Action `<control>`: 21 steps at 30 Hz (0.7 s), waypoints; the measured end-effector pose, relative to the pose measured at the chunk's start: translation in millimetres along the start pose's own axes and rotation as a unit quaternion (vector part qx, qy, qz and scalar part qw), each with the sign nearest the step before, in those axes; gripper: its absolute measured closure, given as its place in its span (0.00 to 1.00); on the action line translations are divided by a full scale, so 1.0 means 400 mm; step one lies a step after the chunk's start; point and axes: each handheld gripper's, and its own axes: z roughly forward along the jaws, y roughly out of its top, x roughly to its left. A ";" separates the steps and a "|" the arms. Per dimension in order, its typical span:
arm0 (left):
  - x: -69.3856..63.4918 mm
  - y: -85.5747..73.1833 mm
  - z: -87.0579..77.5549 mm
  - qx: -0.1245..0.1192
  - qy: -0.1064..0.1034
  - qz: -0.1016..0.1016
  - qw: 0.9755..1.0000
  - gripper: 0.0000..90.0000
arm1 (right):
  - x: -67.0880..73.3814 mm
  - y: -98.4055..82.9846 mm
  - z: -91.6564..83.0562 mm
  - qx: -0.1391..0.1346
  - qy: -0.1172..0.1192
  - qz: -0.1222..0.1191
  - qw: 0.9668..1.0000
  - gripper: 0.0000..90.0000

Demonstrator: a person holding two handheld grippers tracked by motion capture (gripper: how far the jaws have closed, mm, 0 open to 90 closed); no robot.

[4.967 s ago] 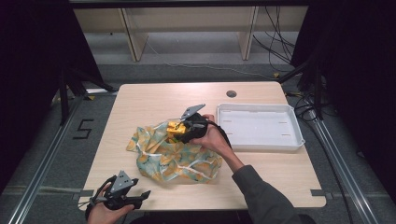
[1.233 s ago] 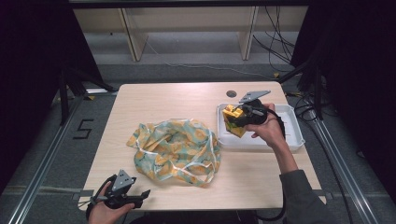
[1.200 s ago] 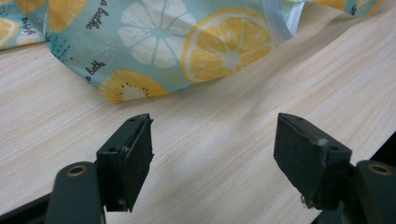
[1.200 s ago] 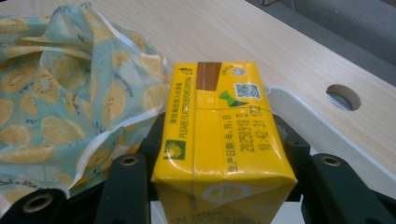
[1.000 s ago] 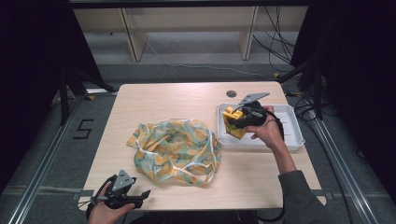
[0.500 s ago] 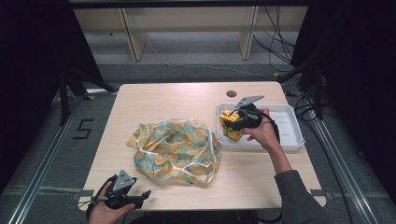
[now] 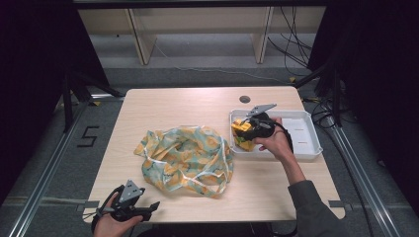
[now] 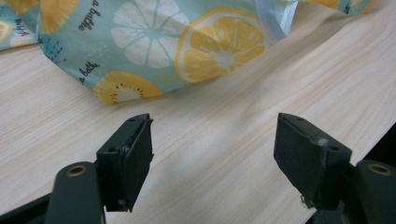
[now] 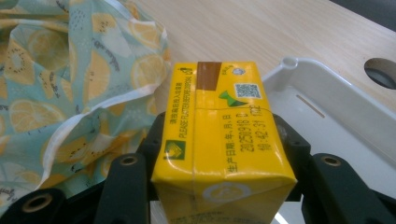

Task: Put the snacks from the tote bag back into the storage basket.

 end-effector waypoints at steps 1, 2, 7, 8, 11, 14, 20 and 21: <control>-0.003 0.000 0.003 -0.006 -0.003 -0.012 1.000 0.31 | 0.002 -0.004 0.006 -0.005 -0.004 0.003 1.000 0.58; -0.003 0.000 0.003 -0.006 -0.003 -0.012 1.000 0.31 | 0.000 -0.004 0.003 0.001 0.001 0.000 1.000 0.58; -0.003 0.000 0.003 -0.006 -0.005 -0.011 1.000 0.31 | -0.003 -0.010 0.003 -0.009 0.002 -0.007 1.000 0.57; -0.002 0.000 0.002 -0.006 0.000 -0.007 1.000 0.31 | -0.005 -0.015 0.006 -0.024 0.002 -0.008 1.000 0.57; 0.000 0.000 -0.002 0.000 -0.003 0.004 1.000 0.31 | -0.005 -0.019 0.001 -0.019 0.003 -0.012 1.000 0.57; -0.001 -0.001 -0.001 -0.003 -0.006 -0.002 1.000 0.31 | -0.012 -0.030 -0.007 -0.017 0.005 -0.020 1.000 0.57; -0.003 0.000 0.002 -0.006 -0.003 -0.007 1.000 0.31 | -0.010 -0.042 -0.015 -0.012 0.006 -0.018 1.000 0.57; -0.002 0.000 -0.001 -0.002 -0.007 0.000 1.000 0.31 | -0.010 -0.046 -0.017 -0.013 0.004 -0.021 1.000 0.57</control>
